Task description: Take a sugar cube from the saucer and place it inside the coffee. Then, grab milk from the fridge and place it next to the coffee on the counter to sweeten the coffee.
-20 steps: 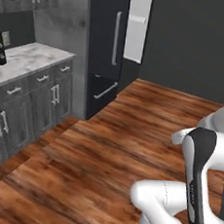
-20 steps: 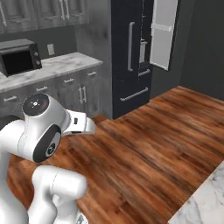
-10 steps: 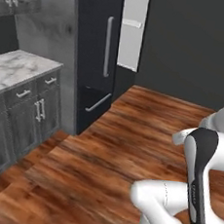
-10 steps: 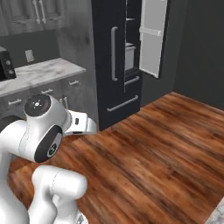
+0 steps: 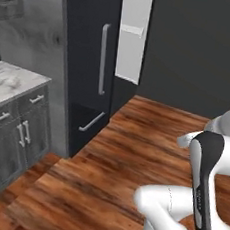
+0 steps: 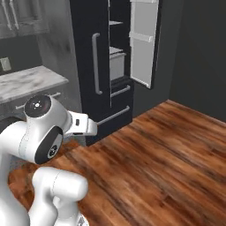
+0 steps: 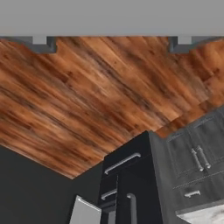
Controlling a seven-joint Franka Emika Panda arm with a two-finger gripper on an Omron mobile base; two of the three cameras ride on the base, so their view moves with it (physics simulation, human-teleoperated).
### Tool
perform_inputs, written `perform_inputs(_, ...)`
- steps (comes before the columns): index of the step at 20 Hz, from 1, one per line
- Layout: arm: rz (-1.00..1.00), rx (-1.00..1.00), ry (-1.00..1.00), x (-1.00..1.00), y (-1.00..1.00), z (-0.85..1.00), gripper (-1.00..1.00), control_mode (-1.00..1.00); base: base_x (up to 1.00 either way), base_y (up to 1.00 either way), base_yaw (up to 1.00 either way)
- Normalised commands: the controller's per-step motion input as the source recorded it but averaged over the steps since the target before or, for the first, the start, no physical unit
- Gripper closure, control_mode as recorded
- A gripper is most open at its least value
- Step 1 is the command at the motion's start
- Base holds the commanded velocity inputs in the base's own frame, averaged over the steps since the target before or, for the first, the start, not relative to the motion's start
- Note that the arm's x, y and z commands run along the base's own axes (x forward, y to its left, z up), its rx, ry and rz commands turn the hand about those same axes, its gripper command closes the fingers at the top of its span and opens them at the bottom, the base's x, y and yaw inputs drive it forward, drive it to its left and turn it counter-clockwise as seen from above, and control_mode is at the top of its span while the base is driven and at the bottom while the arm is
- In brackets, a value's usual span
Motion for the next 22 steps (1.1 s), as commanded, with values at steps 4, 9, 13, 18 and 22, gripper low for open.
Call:
perform_inputs(4,0.0,0.0,0.0,0.0,0.0,0.0,-1.0,1.0,1.0,-0.25,-0.01)
perform_inputs(9,0.0,0.0,0.0,0.0,0.0,0.0,-1.0,1.0,1.0,-0.23,0.0)
perform_inputs(13,0.0,0.0,0.0,0.0,0.0,0.0,-1.0,1.0,1.0,-0.27,0.0)
perform_inputs(18,0.0,0.0,0.0,0.0,0.0,0.0,-1.0,1.0,1.0,-0.4,0.0)
perform_inputs(22,0.0,0.0,0.0,0.0,0.0,0.0,-1.0,1.0,1.0,-0.66,0.07)
